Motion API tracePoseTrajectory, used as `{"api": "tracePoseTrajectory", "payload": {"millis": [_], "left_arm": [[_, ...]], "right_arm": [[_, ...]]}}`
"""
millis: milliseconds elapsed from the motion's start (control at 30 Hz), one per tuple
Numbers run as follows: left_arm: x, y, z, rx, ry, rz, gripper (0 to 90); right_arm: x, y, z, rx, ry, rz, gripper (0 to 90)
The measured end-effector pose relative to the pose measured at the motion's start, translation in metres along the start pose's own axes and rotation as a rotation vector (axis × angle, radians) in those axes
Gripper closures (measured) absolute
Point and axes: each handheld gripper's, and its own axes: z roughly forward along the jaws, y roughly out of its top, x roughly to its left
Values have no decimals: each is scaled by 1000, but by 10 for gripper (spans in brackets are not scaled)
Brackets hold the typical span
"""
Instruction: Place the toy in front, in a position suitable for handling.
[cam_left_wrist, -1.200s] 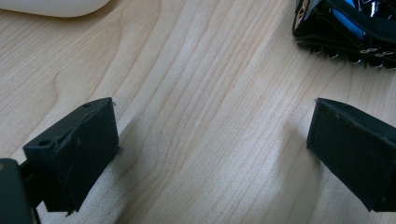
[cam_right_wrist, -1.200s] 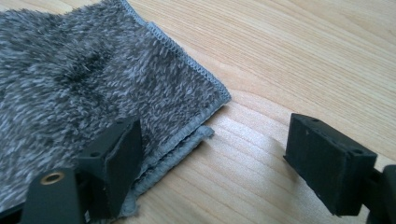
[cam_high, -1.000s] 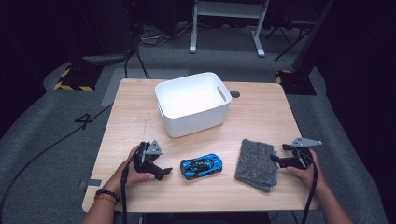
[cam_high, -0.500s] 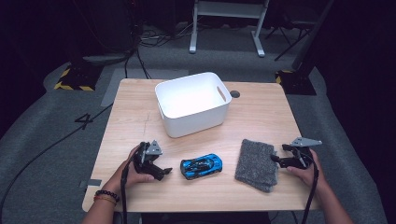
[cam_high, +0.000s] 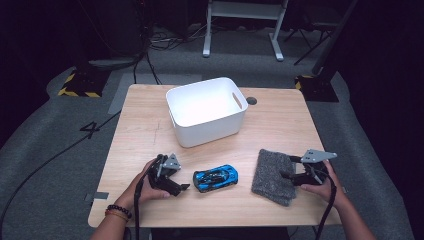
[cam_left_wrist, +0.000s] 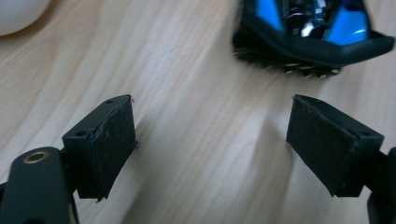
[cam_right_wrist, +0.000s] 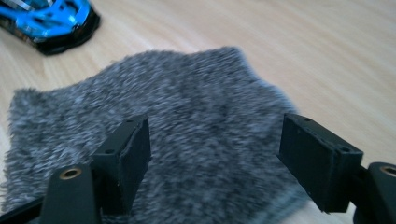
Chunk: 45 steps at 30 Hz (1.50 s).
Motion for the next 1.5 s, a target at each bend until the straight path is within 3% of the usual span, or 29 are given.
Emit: {"api": "tracePoseTrajectory", "payload": {"millis": [267,433,500,700,767,900,1033,1100,1133,1267,1500], "left_arm": [[-18,11,9,13,-47,58,160],[-27,18,14,5,-84,78,160],[-29,21,17,-2,-78,73,160],[-31,30,25,-34,-72,53,159],[-31,32,28,-42,-84,68,159],[-31,34,35,-39,-109,86,150],[-32,38,39,-36,-100,116,155],[-33,37,39,-42,-74,135,186],[-31,37,39,-51,-75,140,233],[-31,37,40,-57,-78,152,242],[-30,40,43,-65,-111,182,245]], "right_arm": [[4,-8,20,82,23,-13,249],[2,-10,24,80,39,12,237],[0,-12,24,70,47,20,235],[-1,-13,24,68,54,20,234],[1,-11,23,68,45,0,241],[2,-10,21,56,72,2,246],[6,-5,19,27,105,1,232],[10,-2,20,19,120,-6,222],[13,0,22,27,119,-15,218],[20,2,31,67,113,-26,208],[16,1,35,108,118,2,199]]}}
